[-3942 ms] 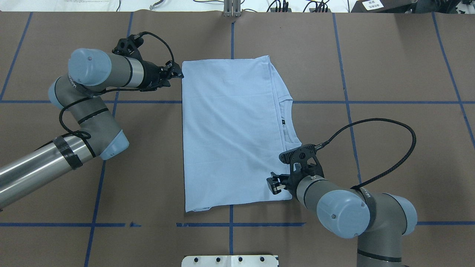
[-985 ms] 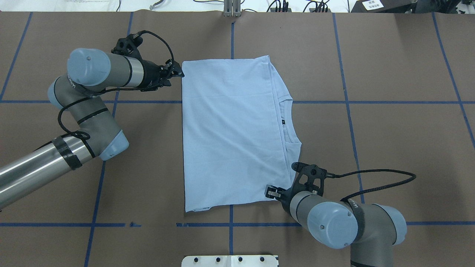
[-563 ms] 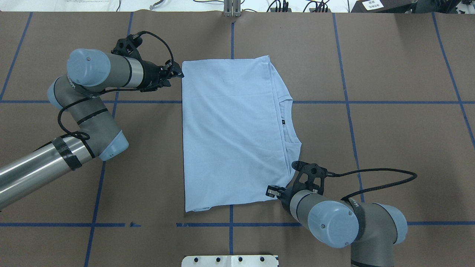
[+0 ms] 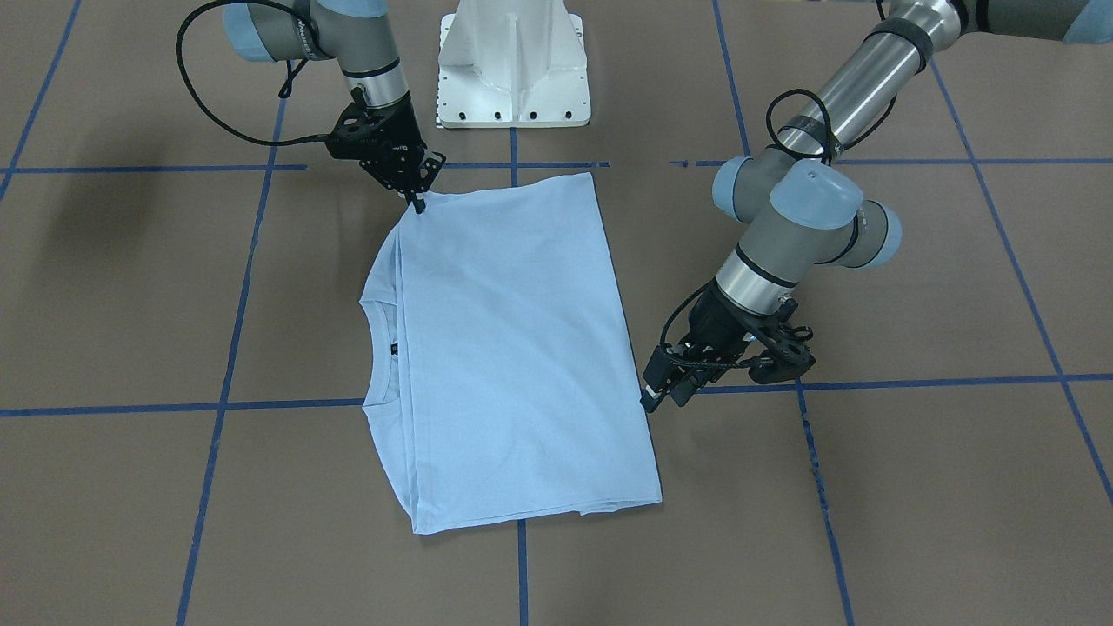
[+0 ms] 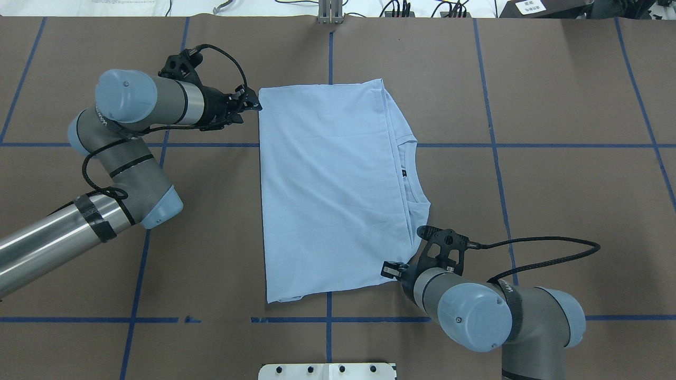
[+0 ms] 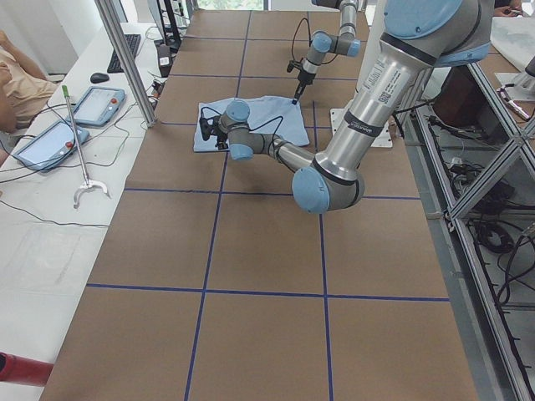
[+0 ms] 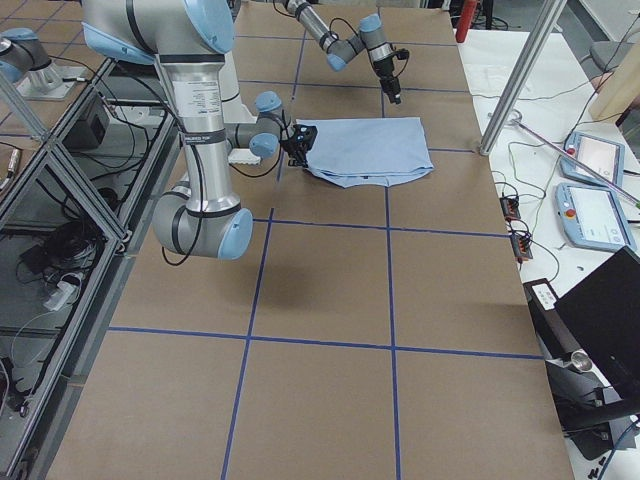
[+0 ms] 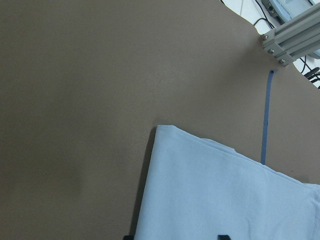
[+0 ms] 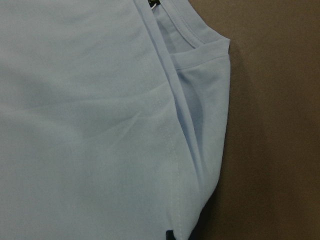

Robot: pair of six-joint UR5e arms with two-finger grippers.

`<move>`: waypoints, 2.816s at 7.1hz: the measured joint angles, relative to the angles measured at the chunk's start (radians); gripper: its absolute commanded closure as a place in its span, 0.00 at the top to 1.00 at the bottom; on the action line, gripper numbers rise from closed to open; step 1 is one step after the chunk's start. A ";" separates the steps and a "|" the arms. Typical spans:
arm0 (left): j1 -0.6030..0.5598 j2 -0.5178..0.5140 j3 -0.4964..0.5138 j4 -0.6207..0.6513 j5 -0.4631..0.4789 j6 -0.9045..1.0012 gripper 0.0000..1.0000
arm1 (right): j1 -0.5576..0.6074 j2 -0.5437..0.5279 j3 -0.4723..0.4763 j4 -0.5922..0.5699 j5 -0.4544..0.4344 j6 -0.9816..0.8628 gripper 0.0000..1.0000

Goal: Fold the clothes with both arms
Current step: 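Move the left gripper to the shirt's near corner beside the right gripper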

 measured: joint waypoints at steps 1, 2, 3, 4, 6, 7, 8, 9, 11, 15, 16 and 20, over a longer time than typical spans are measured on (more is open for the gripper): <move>0.004 0.008 -0.042 0.014 -0.002 -0.023 0.63 | 0.000 0.002 0.012 -0.003 -0.001 0.026 0.00; 0.028 0.027 -0.120 0.062 -0.002 -0.061 0.63 | 0.001 0.003 0.020 -0.006 -0.001 0.076 0.00; 0.069 0.050 -0.213 0.136 0.000 -0.095 0.63 | 0.001 0.002 0.024 -0.006 -0.001 0.113 0.00; 0.116 0.080 -0.312 0.217 0.002 -0.129 0.63 | 0.001 -0.001 0.029 -0.007 -0.001 0.137 0.00; 0.229 0.175 -0.475 0.306 0.034 -0.226 0.63 | -0.001 -0.010 0.047 -0.007 -0.001 0.154 0.00; 0.293 0.209 -0.534 0.358 0.074 -0.269 0.63 | -0.002 -0.016 0.049 -0.008 -0.001 0.156 0.00; 0.358 0.223 -0.571 0.432 0.110 -0.300 0.63 | -0.004 -0.022 0.049 -0.007 -0.001 0.156 0.00; 0.411 0.229 -0.587 0.484 0.147 -0.324 0.63 | -0.008 -0.024 0.049 -0.007 -0.002 0.156 0.00; 0.454 0.244 -0.592 0.516 0.191 -0.342 0.63 | -0.022 -0.025 0.052 -0.007 -0.011 0.163 0.00; 0.482 0.259 -0.595 0.561 0.196 -0.376 0.63 | -0.058 -0.027 0.060 -0.008 -0.042 0.175 0.00; 0.498 0.259 -0.596 0.571 0.196 -0.393 0.63 | -0.058 -0.027 0.064 -0.008 -0.042 0.175 0.00; 0.555 0.263 -0.598 0.592 0.197 -0.441 0.62 | -0.058 -0.027 0.075 -0.008 -0.046 0.175 0.00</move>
